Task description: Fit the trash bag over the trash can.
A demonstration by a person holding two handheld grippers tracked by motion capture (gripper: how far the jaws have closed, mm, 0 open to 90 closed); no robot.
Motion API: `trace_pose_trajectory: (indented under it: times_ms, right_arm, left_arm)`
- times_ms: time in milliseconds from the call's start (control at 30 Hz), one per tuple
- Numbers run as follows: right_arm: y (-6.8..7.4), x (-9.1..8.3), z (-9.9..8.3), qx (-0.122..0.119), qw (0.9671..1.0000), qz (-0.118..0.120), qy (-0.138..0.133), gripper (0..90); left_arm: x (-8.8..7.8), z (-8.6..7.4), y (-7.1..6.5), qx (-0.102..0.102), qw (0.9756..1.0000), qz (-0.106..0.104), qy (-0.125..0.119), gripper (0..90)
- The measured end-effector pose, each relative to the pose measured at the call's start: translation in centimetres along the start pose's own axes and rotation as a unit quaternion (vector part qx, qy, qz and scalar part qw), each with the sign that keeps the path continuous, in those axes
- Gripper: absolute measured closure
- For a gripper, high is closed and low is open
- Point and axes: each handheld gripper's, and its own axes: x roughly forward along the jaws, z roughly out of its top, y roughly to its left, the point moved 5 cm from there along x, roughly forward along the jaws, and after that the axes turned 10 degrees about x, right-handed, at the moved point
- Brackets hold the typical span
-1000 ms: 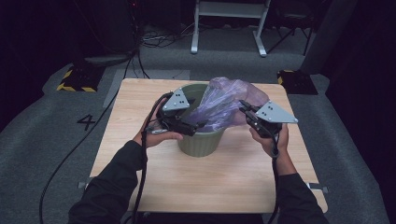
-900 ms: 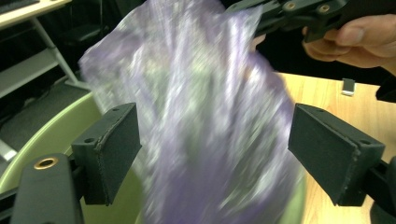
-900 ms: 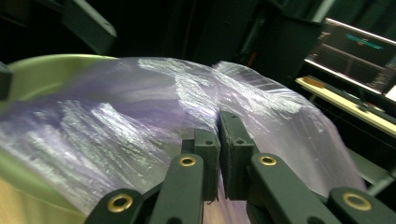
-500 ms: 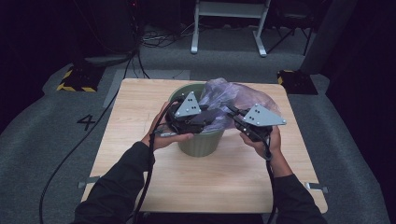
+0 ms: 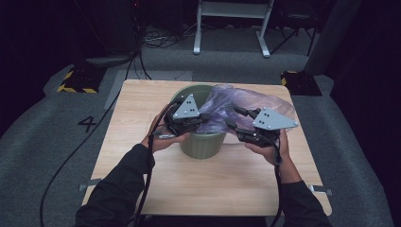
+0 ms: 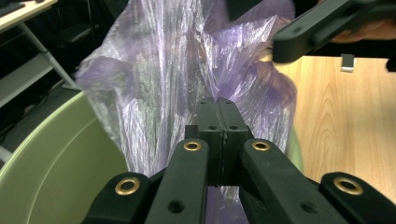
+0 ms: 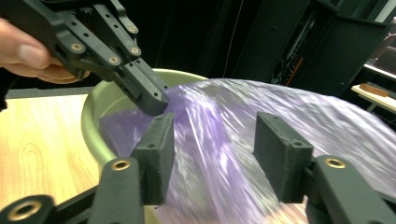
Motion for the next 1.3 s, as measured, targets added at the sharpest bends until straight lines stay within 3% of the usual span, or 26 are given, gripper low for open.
trace_pose_trajectory:
  times_ms: [133, 233, 367, 667, 800, 900, 967, 1100, 1200, 1300]
  right_arm:
    - [-0.4, -1.0, -0.7, 0.011, 0.9999, 0.004, -0.001, 32.8]
    - [-0.5, -1.9, -1.7, 0.021, 0.9997, 0.009, -0.01, 30.0]
    - [-0.8, -2.3, -3.6, 0.014, 0.9998, -0.013, 0.012, 23.6]
    - [-0.4, -2.1, -6.9, 0.005, 0.998, -0.045, 0.045, 28.1]
    - [-0.1, -1.2, -7.9, 0.004, 0.9966, -0.06, 0.057, 42.4]
    - [-0.3, -0.7, -8.2, 0.009, 0.9961, -0.07, 0.053, 59.5]
    - [-0.5, -0.5, -8.1, 0.014, 0.9969, -0.066, 0.04, 71.9]
    - [-0.9, -0.7, -7.5, 0.023, 0.9966, -0.078, 0.016, 86.1]
    - [-1.0, -1.1, -6.8, 0.013, 0.9962, -0.085, 0.009, 89.1]
    - [-1.3, -1.5, -6.1, 0.009, 0.9957, -0.092, 0.005, 89.2]
  left_arm:
    - [-0.4, -0.7, 0.4, -0.006, 0.9999, 0.006, -0.005, 89.7]
    - [-0.9, -1.4, 0.9, -0.019, 0.9997, 0.009, -0.015, 89.7]
    - [-1.0, -1.9, 1.4, -0.026, 0.9995, 0.018, -0.011, 89.7]
    - [-0.6, -2.5, 1.9, -0.031, 0.9992, 0.025, -0.006, 89.4]
    - [-0.7, -2.7, 2.0, -0.043, 0.9987, 0.022, -0.017, 87.5]
    - [-0.9, -2.8, 2.1, -0.046, 0.9985, 0.021, -0.021, 88.2]
    - [-1.0, -2.8, 2.1, -0.046, 0.9984, 0.021, -0.023, 88.2]
    - [-1.2, -2.9, 2.1, -0.048, 0.9983, 0.024, -0.024, 86.2]
    - [-1.3, -3.1, 2.0, -0.052, 0.9981, 0.024, -0.024, 78.7]
    - [-1.4, -3.0, 2.0, -0.065, 0.9973, 0.022, -0.025, 60.3]
